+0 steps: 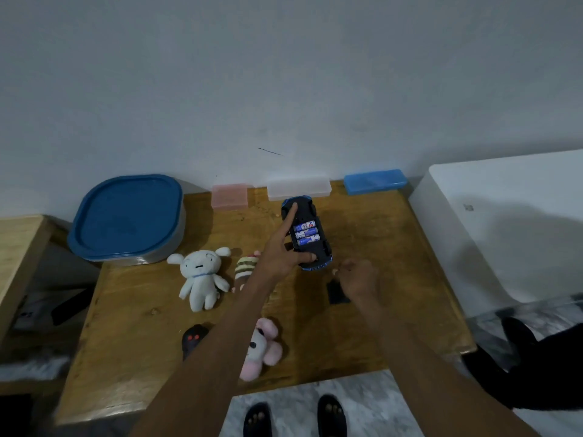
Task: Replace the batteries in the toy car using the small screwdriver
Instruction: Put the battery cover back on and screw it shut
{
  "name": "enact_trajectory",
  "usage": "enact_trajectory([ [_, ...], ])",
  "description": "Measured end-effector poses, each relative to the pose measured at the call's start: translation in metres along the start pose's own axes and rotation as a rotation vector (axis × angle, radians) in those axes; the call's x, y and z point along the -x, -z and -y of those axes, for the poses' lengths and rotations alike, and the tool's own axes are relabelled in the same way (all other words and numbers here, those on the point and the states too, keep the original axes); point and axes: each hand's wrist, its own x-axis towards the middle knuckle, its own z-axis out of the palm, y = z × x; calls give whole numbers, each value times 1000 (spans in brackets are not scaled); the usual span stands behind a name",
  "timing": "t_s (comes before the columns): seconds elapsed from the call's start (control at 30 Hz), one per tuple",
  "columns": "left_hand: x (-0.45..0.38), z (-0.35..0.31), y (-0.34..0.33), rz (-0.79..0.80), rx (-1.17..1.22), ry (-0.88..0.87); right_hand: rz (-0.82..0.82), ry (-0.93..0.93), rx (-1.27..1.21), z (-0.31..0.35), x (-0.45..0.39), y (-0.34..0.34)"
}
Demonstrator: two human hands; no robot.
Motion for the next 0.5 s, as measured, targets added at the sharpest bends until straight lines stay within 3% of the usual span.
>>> enact_trajectory([
  [0.27, 0, 10, -4, 17, -11, 8, 65, 75, 289, -23, 10, -16],
  [0.5, 5, 14, -2, 29, 4, 20, 95, 151, 214, -29, 11, -12],
])
